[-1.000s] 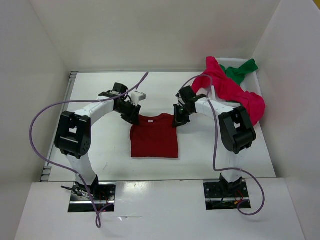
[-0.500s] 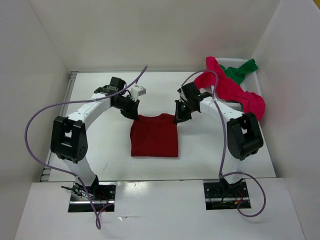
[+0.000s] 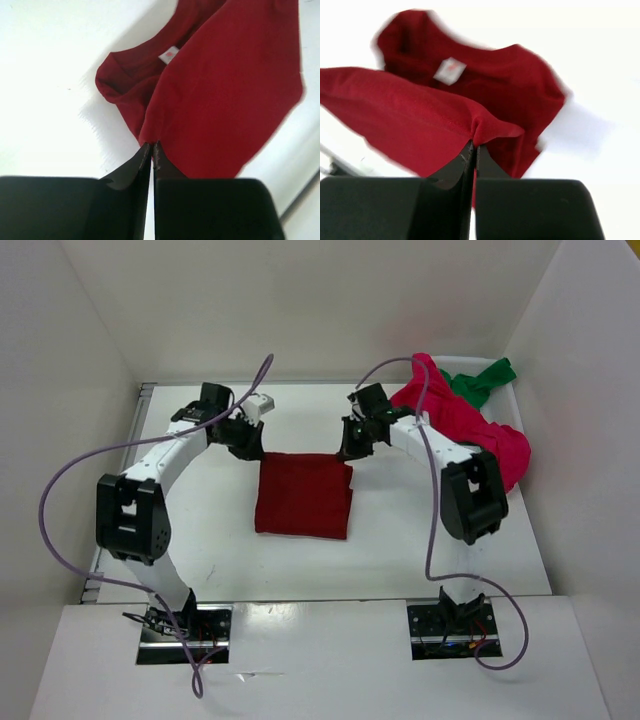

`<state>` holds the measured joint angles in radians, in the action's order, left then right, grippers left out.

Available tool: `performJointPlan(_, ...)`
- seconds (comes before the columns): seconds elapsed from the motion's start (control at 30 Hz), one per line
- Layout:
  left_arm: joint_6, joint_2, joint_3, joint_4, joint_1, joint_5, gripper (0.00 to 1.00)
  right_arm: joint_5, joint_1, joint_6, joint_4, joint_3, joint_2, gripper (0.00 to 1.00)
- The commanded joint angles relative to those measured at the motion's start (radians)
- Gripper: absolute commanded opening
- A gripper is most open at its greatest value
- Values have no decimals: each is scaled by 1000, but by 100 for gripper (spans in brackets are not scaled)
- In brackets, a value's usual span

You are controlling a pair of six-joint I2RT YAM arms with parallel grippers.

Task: Fold and stack the t-shirts
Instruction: Smooth out wrinkles on the folded tshirt

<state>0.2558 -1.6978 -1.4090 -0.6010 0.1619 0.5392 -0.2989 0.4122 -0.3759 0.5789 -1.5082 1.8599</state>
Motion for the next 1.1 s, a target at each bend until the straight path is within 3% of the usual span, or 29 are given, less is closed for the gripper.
performJointPlan(0.0,-33,-111,1,93,1,-31,9,79,-32,-4,-42,-75,114,0)
performJointPlan(0.13,-44,-233,-83,125,1,-54,15,70,-78,-46,-51,-115,226,0)
performJointPlan(0.3,-44,-316,-195,152,10,-77,21,136,-78,-80,-51,-130,236,0)
performJointPlan(0.37,-44,-355,-222,142,10,-100,22,145,-87,-90,-42,-121,245,9)
performJointPlan(0.5,-56,-384,-249,142,10,-128,29,122,-87,-99,-54,-121,257,48)
performJointPlan(0.57,-79,-366,-258,142,10,-172,31,139,-87,-109,-66,-130,257,48)
performJointPlan(0.7,-89,-197,-216,152,24,-194,35,231,-87,-129,-94,-86,107,49)
performJointPlan(0.8,-57,-91,-162,150,65,-185,39,332,-46,-147,-116,-6,-17,35)
performJointPlan(0.83,-46,-80,-151,138,79,-162,39,333,-24,-147,-116,14,-39,24)
performJointPlan(0.97,-35,-155,-133,99,126,-76,39,320,10,-193,-125,80,-61,0)
performJointPlan(1.07,-47,-262,-180,99,126,-62,39,241,10,-202,-154,92,5,0)
